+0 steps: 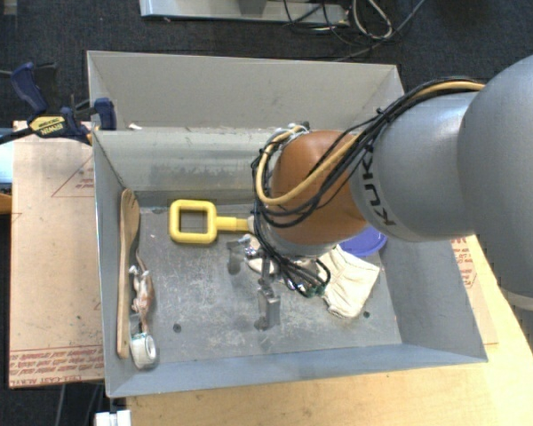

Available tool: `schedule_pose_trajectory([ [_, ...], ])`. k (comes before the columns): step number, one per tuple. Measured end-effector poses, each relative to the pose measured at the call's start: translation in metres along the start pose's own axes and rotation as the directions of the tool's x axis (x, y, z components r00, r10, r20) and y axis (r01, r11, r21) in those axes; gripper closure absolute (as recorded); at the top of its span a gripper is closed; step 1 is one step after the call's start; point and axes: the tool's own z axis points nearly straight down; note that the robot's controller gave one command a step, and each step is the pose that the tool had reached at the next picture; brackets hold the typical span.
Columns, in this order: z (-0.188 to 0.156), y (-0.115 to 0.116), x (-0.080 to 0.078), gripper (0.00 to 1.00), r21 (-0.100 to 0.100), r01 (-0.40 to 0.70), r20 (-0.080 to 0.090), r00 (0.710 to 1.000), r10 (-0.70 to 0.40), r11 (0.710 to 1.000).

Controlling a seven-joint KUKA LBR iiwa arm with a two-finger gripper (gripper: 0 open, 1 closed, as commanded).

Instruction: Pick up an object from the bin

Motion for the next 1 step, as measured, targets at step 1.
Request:
schedule_pose_trajectory([
  [1, -0.0005, -0.0384, -0.0431, 0.0, 0.002, -0.132, 0.011, 0.991, 0.132, 0.991],
])
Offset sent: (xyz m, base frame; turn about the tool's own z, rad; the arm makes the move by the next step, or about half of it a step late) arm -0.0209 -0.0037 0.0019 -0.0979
